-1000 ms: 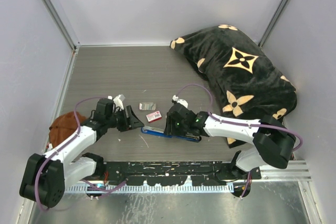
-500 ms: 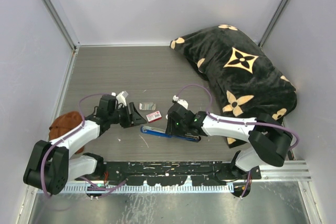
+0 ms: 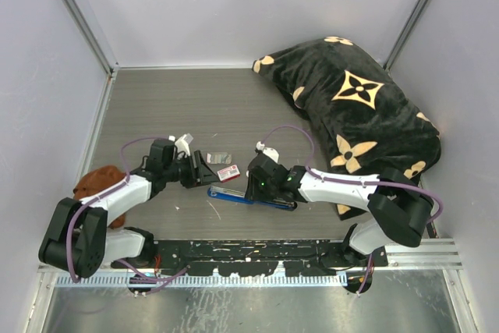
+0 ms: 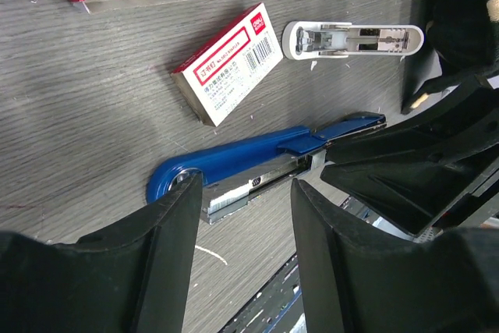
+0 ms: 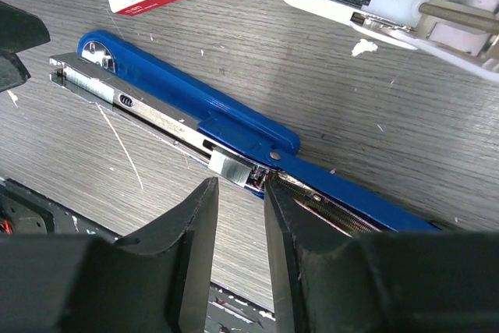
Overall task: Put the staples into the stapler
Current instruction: Adjust the stapler at the center of the board.
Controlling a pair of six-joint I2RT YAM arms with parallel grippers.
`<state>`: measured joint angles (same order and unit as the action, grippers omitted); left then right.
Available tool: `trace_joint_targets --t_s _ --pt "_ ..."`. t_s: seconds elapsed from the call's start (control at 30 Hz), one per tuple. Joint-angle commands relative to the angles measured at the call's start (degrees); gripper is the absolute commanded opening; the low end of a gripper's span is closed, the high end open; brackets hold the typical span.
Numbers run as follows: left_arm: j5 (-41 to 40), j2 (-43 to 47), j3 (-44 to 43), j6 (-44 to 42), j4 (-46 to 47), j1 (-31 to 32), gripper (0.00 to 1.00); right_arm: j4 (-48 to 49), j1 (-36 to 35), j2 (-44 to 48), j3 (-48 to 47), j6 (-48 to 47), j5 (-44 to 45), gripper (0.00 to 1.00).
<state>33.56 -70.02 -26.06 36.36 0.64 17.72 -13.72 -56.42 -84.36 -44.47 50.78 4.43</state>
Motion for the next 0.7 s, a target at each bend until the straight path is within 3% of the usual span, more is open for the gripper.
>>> trace_joint_targets --t_s 0.0,0.47,0.67 --pt "3.2 -1.4 -2.1 -1.0 5.7 0.7 0.5 0.5 -0.3 2.1 -2.1 1.0 2.7 0.37" --pt "4.1 6.9 3.4 -1.7 2.4 6.0 0.5 -2.5 -0.5 6.6 -0.9 -0.6 6.6 0.41" --pt "2.9 13.7 4.4 -2.3 -0.5 6.5 0.51 -1.8 -0.5 9.2 -0.1 -7.0 6.7 0.43"
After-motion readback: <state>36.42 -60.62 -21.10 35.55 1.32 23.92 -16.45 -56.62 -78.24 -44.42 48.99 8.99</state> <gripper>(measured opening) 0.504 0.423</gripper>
